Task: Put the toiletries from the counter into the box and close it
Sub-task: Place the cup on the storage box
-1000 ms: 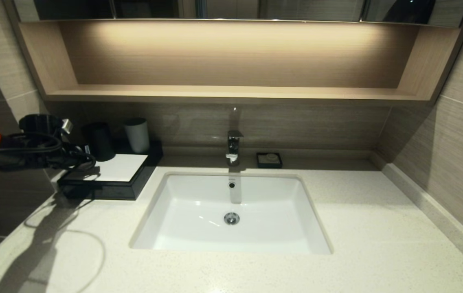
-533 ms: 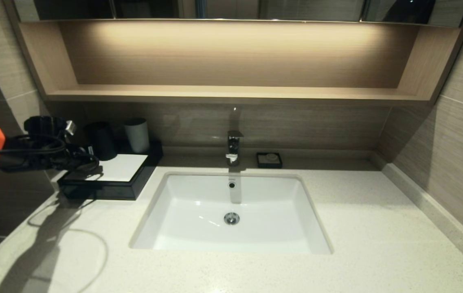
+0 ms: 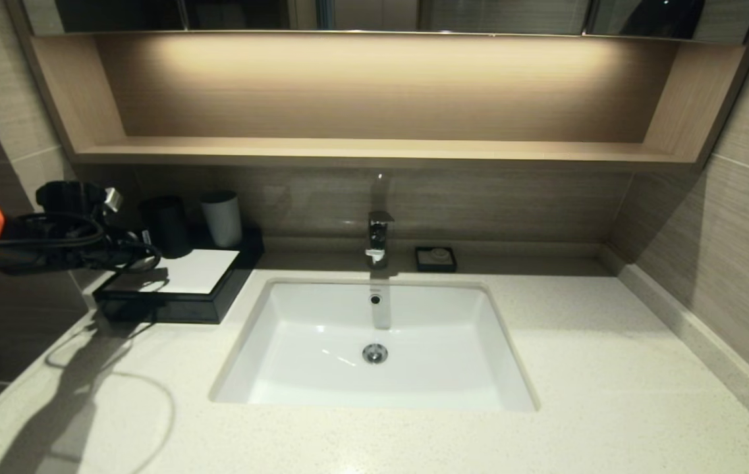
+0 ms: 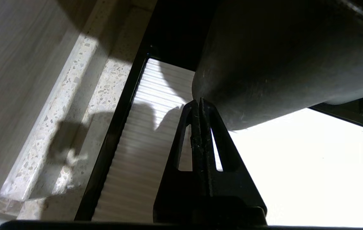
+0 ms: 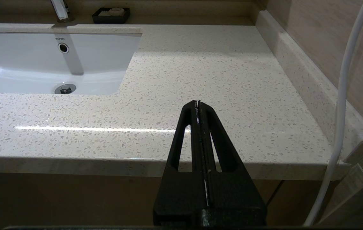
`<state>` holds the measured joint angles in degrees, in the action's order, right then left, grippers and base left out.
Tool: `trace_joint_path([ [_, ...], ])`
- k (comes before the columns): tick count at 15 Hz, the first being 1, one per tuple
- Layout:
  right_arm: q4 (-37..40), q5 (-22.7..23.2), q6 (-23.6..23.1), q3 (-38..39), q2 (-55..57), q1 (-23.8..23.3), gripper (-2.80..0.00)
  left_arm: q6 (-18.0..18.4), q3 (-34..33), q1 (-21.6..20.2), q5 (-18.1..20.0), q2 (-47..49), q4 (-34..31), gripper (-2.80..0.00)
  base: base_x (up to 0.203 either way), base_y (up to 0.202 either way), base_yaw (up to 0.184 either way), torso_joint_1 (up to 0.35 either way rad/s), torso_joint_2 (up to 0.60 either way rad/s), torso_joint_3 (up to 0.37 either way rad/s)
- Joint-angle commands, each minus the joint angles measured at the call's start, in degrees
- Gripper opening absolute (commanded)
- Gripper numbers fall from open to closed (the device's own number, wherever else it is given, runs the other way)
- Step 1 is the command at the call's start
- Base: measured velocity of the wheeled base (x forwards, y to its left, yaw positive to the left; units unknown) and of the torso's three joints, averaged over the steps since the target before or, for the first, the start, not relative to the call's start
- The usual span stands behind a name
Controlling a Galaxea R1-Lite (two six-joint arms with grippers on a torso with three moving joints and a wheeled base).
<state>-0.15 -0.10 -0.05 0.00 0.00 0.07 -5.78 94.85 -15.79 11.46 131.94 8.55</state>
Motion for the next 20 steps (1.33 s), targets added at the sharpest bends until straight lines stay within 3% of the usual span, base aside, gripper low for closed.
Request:
trace_joint_path([
  [1, -0.03, 0.01, -0.04, 0.09, 0.00, 0.01, -2.80, -0.27, -0.90, -0.03, 0.05, -1.04, 0.02, -2.80, 0.000, 0.000, 0.000, 0.000, 0.00, 0.000],
  [9, -0.03, 0.01, -0.04, 0.09, 0.00, 0.01, -2.80, -0.20, -7.05, 0.05, 0.05, -4.33, 0.07, -2.80, 0.000, 0.000, 0.000, 0.000, 0.00, 0.000],
  [15, -0.03, 0.01, -0.04, 0.09, 0.00, 0.01, -2.80, -0.20, -6.09, 0.44, 0.05, -2.54, 0.18, -2.80, 0.000, 0.000, 0.000, 0.000, 0.00, 0.000],
  [20, -0.03, 0.01, -0.04, 0.09, 0.00, 0.01, -2.80, -0.13, -4.98, 0.85, -0.03, -0.46, 3.84, -2.80, 0.000, 0.000, 0.000, 0.000, 0.00, 0.000],
])
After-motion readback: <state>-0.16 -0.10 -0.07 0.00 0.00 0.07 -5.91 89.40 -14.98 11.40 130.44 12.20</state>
